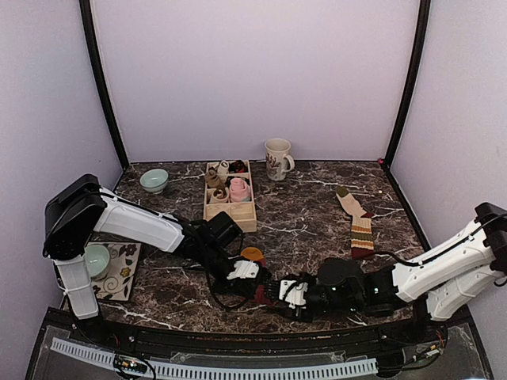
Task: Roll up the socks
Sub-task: Roll the sock at the center of the board.
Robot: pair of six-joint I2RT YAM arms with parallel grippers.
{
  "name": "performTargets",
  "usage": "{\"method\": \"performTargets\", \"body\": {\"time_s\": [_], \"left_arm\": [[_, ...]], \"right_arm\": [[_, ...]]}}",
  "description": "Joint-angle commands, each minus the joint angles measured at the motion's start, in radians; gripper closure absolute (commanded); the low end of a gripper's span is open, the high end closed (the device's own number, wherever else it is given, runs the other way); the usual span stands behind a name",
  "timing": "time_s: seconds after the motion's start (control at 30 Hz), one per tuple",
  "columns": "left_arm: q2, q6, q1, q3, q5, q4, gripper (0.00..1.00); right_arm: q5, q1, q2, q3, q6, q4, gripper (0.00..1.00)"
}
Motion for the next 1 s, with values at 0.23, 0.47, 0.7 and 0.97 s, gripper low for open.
{"method": "performTargets", "body": {"time_s": [0.23,0.47,0.7,0.97], "left_arm": [[0.056,0.000,-0.011,-0.045,-0.054,-0.159,1.00],[0.063,0.006,-0.011,-0.037,-0.050,-0.172,1.00],[0.064,0.007,-0.011,-0.036,-0.048,-0.174,1.00],[0.062,0.006,-0.010,-0.033,-0.049,-0.176,1.00]], "right_arm": [[-0.041,0.013,0.164,0.066,-0.233,0.036,0.47],[-0.073,-0.026,0.219,0.081,-0.253,0.099,0.47],[-0.082,-0.066,0.293,0.100,-0.251,0.123,0.48],[-0.091,-0.084,0.320,0.056,-0.234,0.137,0.55]]}}
